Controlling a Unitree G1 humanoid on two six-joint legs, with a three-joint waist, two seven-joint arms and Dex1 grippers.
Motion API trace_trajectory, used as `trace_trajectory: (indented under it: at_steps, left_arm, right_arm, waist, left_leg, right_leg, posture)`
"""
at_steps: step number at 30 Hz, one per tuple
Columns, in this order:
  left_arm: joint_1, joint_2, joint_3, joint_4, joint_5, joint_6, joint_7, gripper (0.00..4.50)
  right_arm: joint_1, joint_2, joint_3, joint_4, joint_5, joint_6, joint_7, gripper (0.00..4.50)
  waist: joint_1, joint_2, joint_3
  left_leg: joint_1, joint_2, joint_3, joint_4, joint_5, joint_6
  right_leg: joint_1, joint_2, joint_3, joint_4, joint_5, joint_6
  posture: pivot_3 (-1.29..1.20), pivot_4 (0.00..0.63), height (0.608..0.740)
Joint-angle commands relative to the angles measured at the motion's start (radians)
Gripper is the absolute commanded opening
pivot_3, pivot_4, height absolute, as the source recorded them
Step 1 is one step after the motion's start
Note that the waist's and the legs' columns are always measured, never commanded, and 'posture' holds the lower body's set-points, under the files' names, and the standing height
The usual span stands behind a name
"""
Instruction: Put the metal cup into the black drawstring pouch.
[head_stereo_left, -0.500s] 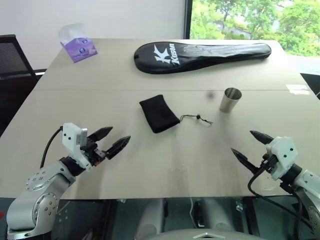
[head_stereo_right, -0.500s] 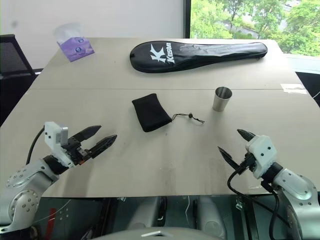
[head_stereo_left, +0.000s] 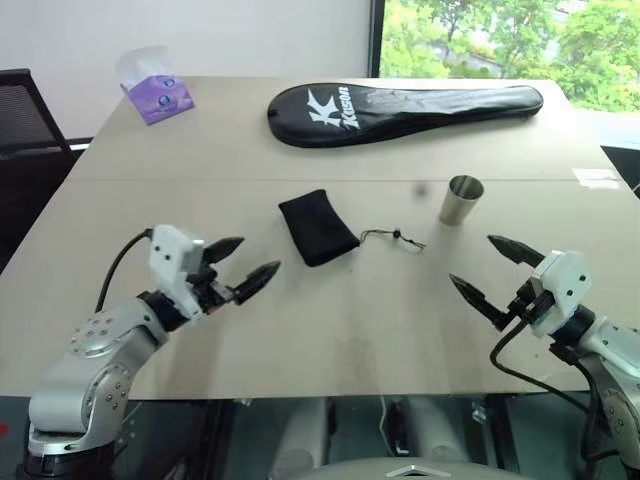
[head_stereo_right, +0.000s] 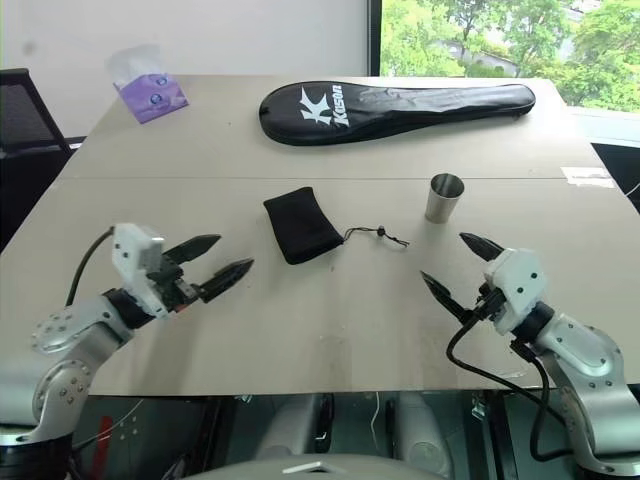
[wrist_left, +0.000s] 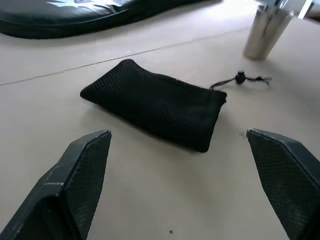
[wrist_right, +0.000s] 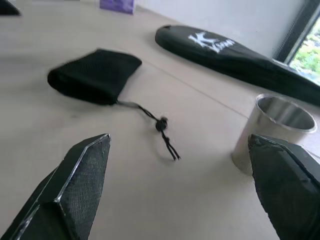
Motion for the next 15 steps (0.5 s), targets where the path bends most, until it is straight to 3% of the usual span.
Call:
trace_trajectory:
  at_steps: [1,4,7,12,15]
  left_arm:
    - [-0.065,0.0,-0.127,-0.123,0.189,0.014,0.163,4.5]
    - [-0.146,0.007,-0.219,-0.135,0.223,0.138,0.203,4.5]
    - [-0.228,0.079,-0.36,-0.139,0.413,0.193,0.266,4.5]
    - [-0.309,0.14,-0.553,-0.157,0.634,0.16,0.276,4.5]
    - [-0.327,0.132,-0.591,-0.148,0.682,0.131,0.257,4.5]
  right_arm:
    - [0.01,-0.055,0.014,-0.089,0.065,0.013,0.079,4.44]
    - [-0.009,-0.057,0.026,-0.093,0.036,0.005,0.051,4.44]
    - [-0.017,-0.05,0.029,-0.104,0.03,0.018,0.02,4.44]
    - [0.011,-0.051,0.034,-0.11,0.011,0.012,0.0,4.44]
    - [0.021,-0.048,0.042,-0.126,0.004,0.018,-0.013,4.44]
  waist:
    - [0.004,0.0,0.0]
    - [0.007,-0.001,0.0]
    - [0.001,-0.001,0.0]
    - [-0.001,-0.001,0.0]
    - [0.0,-0.001,0.0]
  left_leg:
    - [0.0,0.0,0.0,0.0,0.0,0.0]
    - [0.0,0.0,-0.001,0.001,0.0,0.0]
    - [0.0,-0.001,0.0,0.001,0.0,0.0]
    - [0.0,-0.001,0.0,0.0,0.0,0.0]
    - [-0.001,-0.001,0.0,0.0,0.0,0.0]
  right_leg:
    - [0.0,0.0,0.0,0.0,0.0,0.0]
    - [0.0,0.001,-0.001,0.0,0.0,0.0]
    - [0.0,0.002,-0.001,0.0,0.0,0.0]
    - [0.0,0.004,0.0,0.0,0.0,0.0]
    - [0.0,0.003,0.0,0.0,0.0,0.0]
  posture:
    - [0.0,0.15,0.74]
    - [0.0,0.15,0.74]
    - [0.0,0.15,0.74]
    - [0.0,0.15,0.74]
    - [0.0,0.15,0.74]
